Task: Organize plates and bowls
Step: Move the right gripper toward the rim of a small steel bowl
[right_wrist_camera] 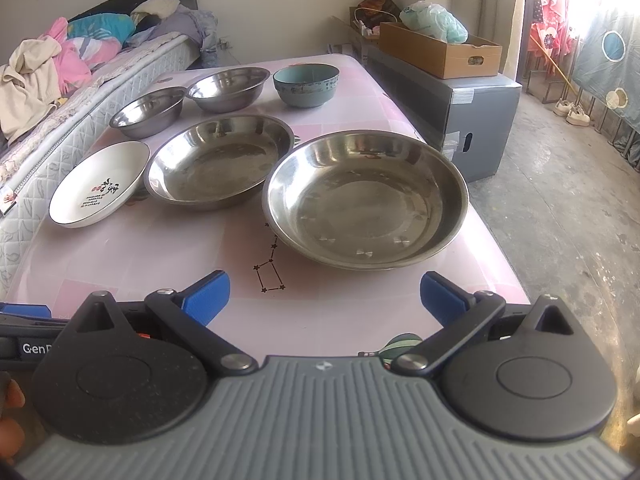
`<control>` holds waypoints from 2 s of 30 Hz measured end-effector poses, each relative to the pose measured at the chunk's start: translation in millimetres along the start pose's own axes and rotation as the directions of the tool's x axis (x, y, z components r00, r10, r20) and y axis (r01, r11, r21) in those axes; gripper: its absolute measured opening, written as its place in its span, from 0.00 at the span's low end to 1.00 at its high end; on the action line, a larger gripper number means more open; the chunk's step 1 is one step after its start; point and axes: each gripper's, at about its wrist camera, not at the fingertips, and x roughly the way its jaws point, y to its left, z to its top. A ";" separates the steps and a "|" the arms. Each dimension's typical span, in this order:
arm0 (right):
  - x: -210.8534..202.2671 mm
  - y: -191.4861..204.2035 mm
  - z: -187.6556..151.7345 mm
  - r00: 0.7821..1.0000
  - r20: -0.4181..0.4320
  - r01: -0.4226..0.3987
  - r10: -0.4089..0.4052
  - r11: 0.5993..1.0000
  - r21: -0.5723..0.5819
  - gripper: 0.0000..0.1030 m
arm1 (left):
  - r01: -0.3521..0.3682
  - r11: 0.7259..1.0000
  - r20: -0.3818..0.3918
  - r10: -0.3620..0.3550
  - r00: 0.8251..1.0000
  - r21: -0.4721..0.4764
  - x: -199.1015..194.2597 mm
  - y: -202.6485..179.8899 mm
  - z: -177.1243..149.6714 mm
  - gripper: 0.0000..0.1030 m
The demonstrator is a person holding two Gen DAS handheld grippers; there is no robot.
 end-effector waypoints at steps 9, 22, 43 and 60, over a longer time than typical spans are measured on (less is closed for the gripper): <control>3.2 3.8 0.6 1.000 0.003 -0.017 0.017 1.000 -0.003 0.99 | -0.014 1.000 -0.008 0.014 1.000 0.006 5.8 -0.2 0.0 0.99; -10.3 23.0 41.8 0.970 0.148 -0.183 0.195 0.979 -0.088 0.99 | -0.117 0.978 0.011 0.121 0.993 -0.174 30.9 74.4 5.5 0.99; 31.7 17.6 157.2 0.896 0.261 -0.313 0.359 0.928 -0.205 0.99 | -0.102 0.924 0.178 0.179 0.968 -0.369 22.1 173.6 73.3 0.99; 141.1 58.3 255.9 0.831 0.193 -0.536 0.521 0.844 0.030 0.99 | -0.107 0.951 0.324 0.203 0.924 -0.291 57.3 202.5 209.9 0.99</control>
